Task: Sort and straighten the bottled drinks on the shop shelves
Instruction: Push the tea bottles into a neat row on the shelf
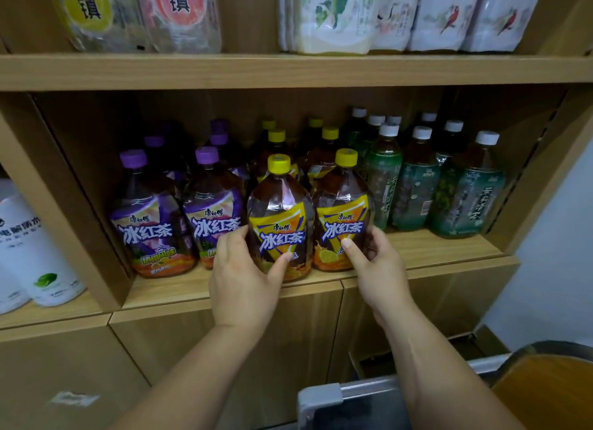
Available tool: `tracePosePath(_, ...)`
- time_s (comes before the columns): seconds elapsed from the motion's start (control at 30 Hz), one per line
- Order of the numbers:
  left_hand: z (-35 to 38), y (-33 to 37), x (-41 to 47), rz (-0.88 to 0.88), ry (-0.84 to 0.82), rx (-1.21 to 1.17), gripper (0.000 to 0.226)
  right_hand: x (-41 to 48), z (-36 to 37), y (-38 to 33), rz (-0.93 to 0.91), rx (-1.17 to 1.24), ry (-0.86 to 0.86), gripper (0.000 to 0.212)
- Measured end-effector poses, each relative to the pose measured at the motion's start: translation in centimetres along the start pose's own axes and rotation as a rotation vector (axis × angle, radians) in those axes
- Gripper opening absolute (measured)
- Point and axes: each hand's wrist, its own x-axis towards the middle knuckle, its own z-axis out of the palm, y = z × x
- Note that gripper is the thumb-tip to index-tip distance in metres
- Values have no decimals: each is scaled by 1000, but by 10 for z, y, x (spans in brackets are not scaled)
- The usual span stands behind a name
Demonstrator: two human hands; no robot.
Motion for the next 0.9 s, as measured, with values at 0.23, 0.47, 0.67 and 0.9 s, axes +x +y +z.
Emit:
tracePosePath(0.23, 1, -8, 27, 116, -22, 145, 77, 12, 9, -8, 58, 48, 9, 45)
tracePosePath(0.47, 4, -2, 38, 128, -14, 193, 83, 20, 20, -4, 57, 13, 91, 49)
tracePosePath(0.67, 9, -6, 33, 297, 75, 296, 94, 23, 23, 0, 31, -43, 98, 51)
tracePosePath(0.9, 9, -18, 36, 683, 133, 501, 69, 30, 15, -5, 43, 7, 59, 45)
